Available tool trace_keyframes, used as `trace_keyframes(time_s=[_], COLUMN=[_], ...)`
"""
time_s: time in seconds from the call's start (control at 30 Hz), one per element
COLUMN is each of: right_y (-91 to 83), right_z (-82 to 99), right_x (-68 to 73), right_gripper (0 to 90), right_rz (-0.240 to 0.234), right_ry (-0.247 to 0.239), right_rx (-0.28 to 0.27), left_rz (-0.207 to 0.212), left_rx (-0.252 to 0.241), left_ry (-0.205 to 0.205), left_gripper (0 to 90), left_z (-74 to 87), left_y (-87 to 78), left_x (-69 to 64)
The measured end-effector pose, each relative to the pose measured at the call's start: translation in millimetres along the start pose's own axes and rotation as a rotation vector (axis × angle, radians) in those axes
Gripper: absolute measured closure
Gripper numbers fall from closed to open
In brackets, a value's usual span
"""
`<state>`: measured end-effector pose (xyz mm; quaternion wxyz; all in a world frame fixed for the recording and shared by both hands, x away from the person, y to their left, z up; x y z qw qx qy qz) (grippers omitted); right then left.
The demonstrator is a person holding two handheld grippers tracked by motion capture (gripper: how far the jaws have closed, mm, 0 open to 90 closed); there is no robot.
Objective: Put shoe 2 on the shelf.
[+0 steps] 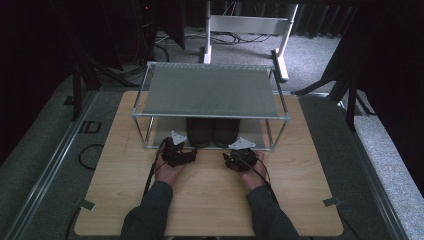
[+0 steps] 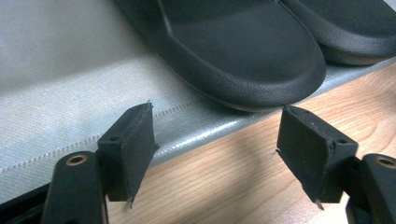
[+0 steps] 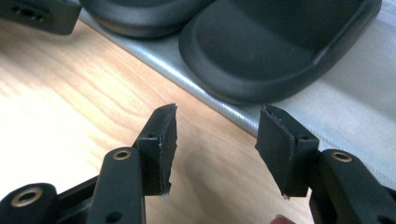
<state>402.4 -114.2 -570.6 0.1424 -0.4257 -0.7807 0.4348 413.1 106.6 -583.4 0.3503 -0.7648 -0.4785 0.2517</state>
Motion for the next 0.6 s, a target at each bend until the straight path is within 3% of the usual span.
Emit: trace_keyframes(time_s=[0.23,0.6], right_y=[-13.7,-35.4], right_z=[16.4,55.4], right_x=[-3.6,-24.4], right_gripper=[46.9,44.8], right_rz=[0.006,0.025], right_ry=[-0.007,0.033], right_rx=[0.005,0.017], left_rz=[-0.013,-0.02], left_rx=[-0.027,-0.04], left_ry=[0.025,0.007], left_gripper=[30.3,30.3], left_z=[5.5,8.3], left_y=[-6.0,-9.2], left_x=[-6.2,-5.8])
Point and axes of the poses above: each handheld gripper's, and its own axes: y roughly forward along the jaws, z roughly out of its underside, x roughly to its left, the point moved 4 cm from there along y, roughly forward along the jaws, and after that the axes turned 13 degrees about x, right-handed, at the moved point
